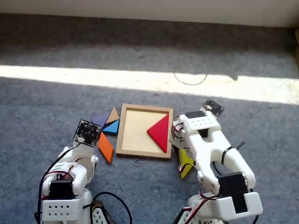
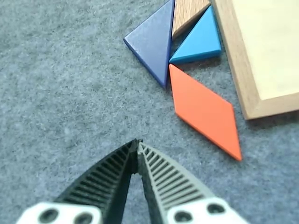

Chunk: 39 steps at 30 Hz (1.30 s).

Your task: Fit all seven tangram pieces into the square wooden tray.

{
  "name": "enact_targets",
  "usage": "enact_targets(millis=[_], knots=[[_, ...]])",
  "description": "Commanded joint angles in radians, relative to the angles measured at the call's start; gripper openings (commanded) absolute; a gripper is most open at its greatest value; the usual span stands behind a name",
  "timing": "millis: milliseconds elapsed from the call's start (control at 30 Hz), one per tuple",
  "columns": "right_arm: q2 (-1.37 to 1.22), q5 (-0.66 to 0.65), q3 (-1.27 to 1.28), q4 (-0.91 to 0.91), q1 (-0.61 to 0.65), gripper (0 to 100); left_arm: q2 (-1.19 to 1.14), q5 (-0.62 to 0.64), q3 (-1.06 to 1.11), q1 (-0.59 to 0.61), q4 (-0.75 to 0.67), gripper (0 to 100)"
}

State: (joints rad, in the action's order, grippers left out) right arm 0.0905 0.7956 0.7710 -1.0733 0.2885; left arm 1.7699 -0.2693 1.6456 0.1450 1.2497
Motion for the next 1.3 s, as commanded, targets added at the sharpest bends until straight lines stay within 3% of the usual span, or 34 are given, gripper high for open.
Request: enact_targets(millis=[0, 333, 600, 667, 767, 900, 1000, 1267], knots=[[0.013, -0.061, -0.045, -0.139, -0.033, 18.2, 0.031, -0.009, -0.008, 0.013, -0.015, 0], [0.232, -0.224, -0.154, -0.277, -0.028, 18.2, 0.031, -0.009, -0.007, 0.013, -0.017, 0], [0.395, -0.511, -0.154, -0.272, 0.018, 18.2, 0.031, -0.009, -0.007, 0.013, -0.017, 0], [0.395, -0.503, -0.153, -0.275, 0.024, 18.4, 0.031, -0.009, -0.007, 0.013, -0.017, 0], [0.395, -0.377, -0.124, -0.268, 0.019, 19.6, 0.031, -0.009, -0.007, 0.013, -0.017, 0], [0.395, -0.247, -0.048, -0.268, 0.021, 32.7, 0.031, -0.009, -0.007, 0.013, -0.017, 0], [0.395, -0.242, 0.012, -0.262, 0.015, 39.2, 0.031, -0.009, -0.007, 0.013, -0.017, 0], [0.394, -0.241, 0.209, -0.013, -0.036, 39.3, 0.031, -0.009, -0.007, 0.013, -0.017, 0]])
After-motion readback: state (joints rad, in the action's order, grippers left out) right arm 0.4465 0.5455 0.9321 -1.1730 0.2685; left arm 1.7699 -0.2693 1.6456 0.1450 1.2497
